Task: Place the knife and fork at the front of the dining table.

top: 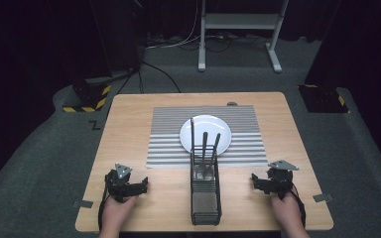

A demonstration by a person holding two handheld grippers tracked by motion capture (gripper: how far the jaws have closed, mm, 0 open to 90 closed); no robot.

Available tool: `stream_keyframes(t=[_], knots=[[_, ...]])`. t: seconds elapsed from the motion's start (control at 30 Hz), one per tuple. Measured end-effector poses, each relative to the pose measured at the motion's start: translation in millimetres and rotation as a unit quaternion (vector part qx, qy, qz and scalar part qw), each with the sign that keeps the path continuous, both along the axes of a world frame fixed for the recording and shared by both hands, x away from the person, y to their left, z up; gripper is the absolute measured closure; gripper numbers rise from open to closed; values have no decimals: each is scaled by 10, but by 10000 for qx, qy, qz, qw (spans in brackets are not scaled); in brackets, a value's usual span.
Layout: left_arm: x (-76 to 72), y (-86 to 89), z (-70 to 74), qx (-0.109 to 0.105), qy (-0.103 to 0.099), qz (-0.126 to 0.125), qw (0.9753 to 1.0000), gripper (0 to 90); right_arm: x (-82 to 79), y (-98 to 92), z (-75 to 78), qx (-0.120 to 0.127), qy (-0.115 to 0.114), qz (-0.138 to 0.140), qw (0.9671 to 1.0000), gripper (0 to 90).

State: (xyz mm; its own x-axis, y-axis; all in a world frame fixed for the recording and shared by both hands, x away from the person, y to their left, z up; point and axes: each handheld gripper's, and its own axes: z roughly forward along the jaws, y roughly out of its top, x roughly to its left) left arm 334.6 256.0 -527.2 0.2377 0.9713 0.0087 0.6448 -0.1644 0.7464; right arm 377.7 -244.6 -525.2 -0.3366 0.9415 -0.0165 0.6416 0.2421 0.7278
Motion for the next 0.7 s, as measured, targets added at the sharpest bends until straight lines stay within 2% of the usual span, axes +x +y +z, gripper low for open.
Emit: stream_keyframes(t=[0.07,0.23,0.43,0.7], knots=[[-36,-18,17,-121,-23,-102,9999,10,1,0,0,-7,0,4,10000,99],[-91,-54,63,-97,-85,-299,9995,11,3,0,1,-7,1,13,10000,99],[-139,-103,130,-244,-257,-469,9983,11,7,2,1,-3,9,17,10000,99],[-185,-217,208,-488,-540,-748,9945,13,9,6,0,17,13,21,10000,99]])
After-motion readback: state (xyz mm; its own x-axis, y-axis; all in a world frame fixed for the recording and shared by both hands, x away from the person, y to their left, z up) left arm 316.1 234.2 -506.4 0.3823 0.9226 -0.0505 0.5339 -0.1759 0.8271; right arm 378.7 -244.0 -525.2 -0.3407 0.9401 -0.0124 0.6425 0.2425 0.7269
